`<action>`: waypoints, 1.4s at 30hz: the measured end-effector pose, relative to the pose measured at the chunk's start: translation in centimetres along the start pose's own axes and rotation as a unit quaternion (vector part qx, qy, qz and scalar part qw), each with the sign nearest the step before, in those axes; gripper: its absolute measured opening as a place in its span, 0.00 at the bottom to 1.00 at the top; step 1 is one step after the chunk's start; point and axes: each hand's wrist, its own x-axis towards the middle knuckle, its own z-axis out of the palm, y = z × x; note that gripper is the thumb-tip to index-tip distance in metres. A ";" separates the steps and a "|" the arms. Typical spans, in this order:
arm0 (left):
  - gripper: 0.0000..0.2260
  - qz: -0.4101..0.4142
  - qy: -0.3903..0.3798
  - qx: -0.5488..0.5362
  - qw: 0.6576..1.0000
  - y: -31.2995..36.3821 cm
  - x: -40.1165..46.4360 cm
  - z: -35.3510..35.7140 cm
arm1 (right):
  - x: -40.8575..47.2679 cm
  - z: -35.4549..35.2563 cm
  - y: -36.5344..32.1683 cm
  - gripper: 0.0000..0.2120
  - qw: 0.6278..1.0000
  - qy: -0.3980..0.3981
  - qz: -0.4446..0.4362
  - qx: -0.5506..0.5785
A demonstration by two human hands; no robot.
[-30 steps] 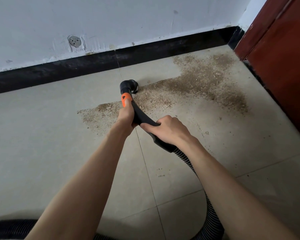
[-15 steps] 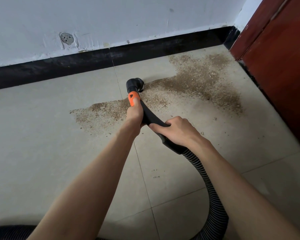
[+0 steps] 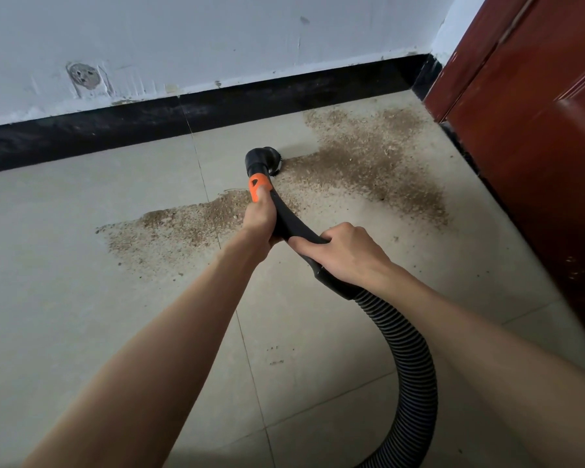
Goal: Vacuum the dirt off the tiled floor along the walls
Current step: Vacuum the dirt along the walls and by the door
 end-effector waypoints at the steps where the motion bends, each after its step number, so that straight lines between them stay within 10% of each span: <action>1: 0.23 -0.003 -0.007 -0.003 1.000 0.1 0.0 0.4 | 0.1 -0.2 0.2 0.27 1.000 0.003 0.002 -0.004; 20: 0.27 -0.050 -0.084 0.010 0.995 1.5 0.9 8.7 | 2.7 -4.6 5.8 0.27 0.998 0.045 0.030 0.012; 42: 0.30 -0.034 0.020 0.018 0.999 3.5 -2.1 1.9 | 1.9 -1.9 1.5 0.26 0.996 -0.062 -0.055 0.046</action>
